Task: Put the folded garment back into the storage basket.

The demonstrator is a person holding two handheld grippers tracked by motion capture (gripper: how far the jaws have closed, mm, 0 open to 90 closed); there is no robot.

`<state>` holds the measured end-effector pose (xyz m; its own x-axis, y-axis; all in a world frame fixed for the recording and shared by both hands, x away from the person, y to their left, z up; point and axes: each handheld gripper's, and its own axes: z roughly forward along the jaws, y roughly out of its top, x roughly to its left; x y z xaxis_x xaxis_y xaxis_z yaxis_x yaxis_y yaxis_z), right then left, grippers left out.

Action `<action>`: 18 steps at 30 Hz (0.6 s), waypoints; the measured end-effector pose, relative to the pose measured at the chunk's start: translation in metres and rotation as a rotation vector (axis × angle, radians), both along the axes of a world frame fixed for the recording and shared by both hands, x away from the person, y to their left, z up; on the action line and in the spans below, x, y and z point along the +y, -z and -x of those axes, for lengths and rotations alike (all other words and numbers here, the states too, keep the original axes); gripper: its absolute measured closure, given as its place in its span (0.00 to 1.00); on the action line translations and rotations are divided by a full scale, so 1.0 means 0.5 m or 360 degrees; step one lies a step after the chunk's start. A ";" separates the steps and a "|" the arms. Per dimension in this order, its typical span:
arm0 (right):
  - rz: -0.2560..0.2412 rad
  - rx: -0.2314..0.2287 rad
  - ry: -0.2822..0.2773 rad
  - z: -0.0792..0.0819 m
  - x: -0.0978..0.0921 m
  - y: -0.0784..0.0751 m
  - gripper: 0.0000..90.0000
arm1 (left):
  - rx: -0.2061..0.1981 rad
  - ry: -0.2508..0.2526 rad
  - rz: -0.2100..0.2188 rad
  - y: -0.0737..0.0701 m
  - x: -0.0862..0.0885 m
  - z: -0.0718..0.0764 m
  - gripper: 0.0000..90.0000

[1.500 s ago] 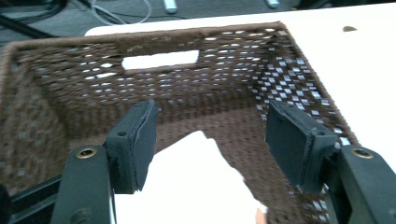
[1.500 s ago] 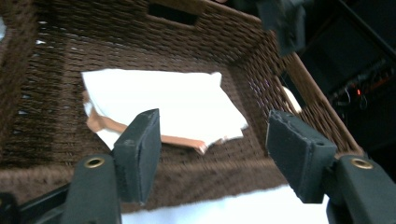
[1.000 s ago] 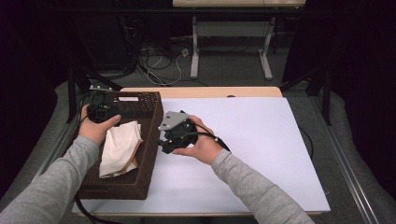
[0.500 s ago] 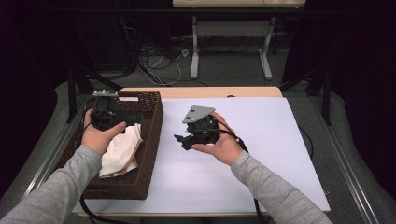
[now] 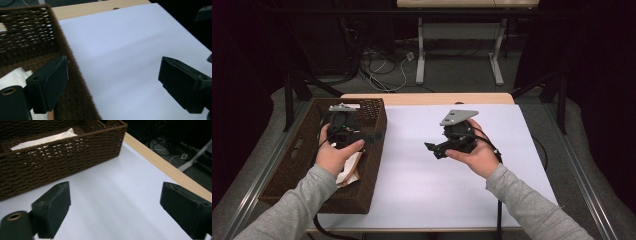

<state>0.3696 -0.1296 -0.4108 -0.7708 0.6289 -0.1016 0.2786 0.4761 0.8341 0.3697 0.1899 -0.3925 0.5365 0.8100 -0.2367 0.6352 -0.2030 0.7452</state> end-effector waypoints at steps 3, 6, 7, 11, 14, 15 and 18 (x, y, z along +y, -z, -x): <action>-0.0018 0.0005 0.0038 0.001 -0.030 0.004 0.01 | -0.0028 0.0045 -0.0017 0.002 -0.025 0.009 0.08; -0.0041 0.0022 0.0069 0.000 -0.058 0.010 0.00 | -0.0048 0.0075 -0.0027 0.012 -0.050 0.016 0.06; -0.0041 0.0022 0.0069 0.000 -0.058 0.010 0.00 | -0.0048 0.0075 -0.0027 0.012 -0.050 0.016 0.05; -0.0078 0.0044 0.0125 0.003 -0.097 0.025 0.00 | -0.0032 0.0110 -0.0036 0.030 -0.078 0.023 0.04; -0.0091 0.0054 0.0143 0.006 -0.109 0.031 0.00 | -0.0043 0.0121 -0.0040 0.042 -0.099 0.030 0.04; -0.0100 0.0057 0.0156 0.008 -0.115 0.035 0.00 | -0.0042 0.0131 -0.0029 0.046 -0.105 0.032 0.03; -0.0125 0.0052 0.0208 0.018 -0.138 0.056 0.00 | -0.0054 0.0161 0.0014 0.058 -0.125 0.040 0.02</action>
